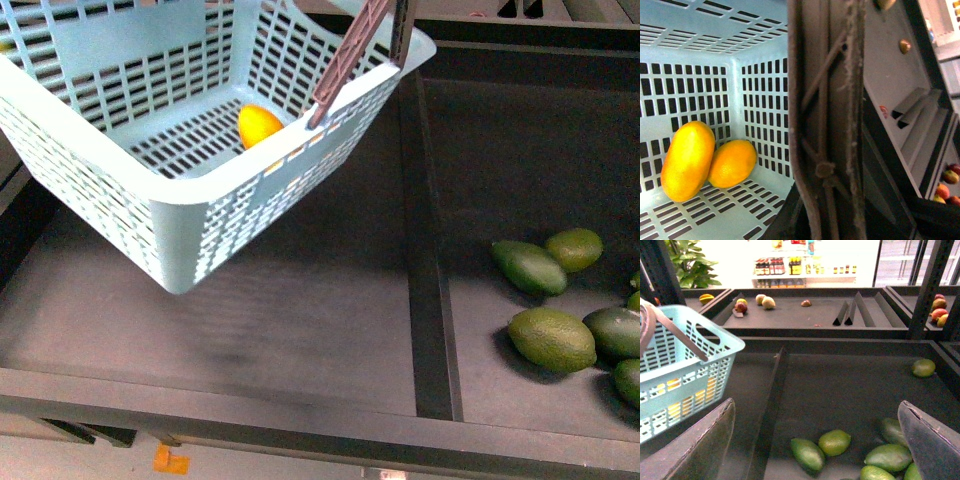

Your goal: Pick lemon and mango into basket

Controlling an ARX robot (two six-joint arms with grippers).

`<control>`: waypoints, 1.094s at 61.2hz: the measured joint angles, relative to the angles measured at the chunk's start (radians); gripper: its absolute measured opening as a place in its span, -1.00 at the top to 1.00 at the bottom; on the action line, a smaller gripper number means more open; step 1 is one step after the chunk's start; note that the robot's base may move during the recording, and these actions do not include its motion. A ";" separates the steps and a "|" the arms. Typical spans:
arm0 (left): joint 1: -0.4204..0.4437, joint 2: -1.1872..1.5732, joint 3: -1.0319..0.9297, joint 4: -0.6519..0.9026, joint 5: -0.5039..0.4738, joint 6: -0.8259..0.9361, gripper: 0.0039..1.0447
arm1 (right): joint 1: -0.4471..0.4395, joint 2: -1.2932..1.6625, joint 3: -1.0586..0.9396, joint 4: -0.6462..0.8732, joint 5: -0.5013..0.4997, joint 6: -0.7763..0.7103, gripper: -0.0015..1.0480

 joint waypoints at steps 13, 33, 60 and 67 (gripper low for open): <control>0.051 0.269 0.250 -0.023 0.042 -0.179 0.90 | 0.000 0.000 0.000 0.000 0.000 0.000 -0.83; 0.068 0.317 0.235 0.047 -0.013 -0.385 0.90 | 0.000 0.000 0.000 0.000 0.000 0.000 -0.83; 0.080 0.061 -0.122 0.158 -0.046 -0.404 -0.02 | 0.000 0.000 0.000 0.000 0.000 0.000 -0.83; 0.097 -0.051 -0.208 0.088 -0.117 -0.422 -0.42 | 0.000 0.000 0.000 0.000 0.000 0.000 -0.83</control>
